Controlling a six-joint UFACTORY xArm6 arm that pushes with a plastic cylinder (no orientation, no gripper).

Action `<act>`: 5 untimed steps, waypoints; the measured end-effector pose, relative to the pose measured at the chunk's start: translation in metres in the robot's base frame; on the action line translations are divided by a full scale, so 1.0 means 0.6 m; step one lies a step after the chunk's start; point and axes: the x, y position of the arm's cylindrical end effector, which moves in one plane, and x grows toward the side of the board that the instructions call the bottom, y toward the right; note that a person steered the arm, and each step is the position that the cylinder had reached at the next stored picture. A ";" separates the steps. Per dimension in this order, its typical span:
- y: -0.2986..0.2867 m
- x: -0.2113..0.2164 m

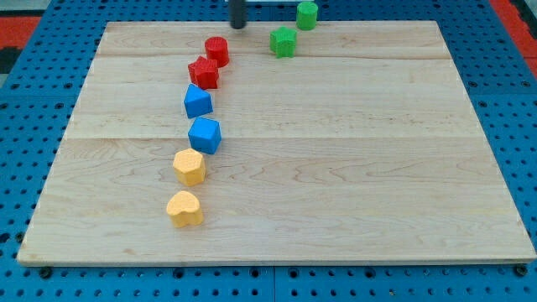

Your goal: Move the green star diagonally bottom right to the green circle

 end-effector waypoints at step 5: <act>0.070 0.034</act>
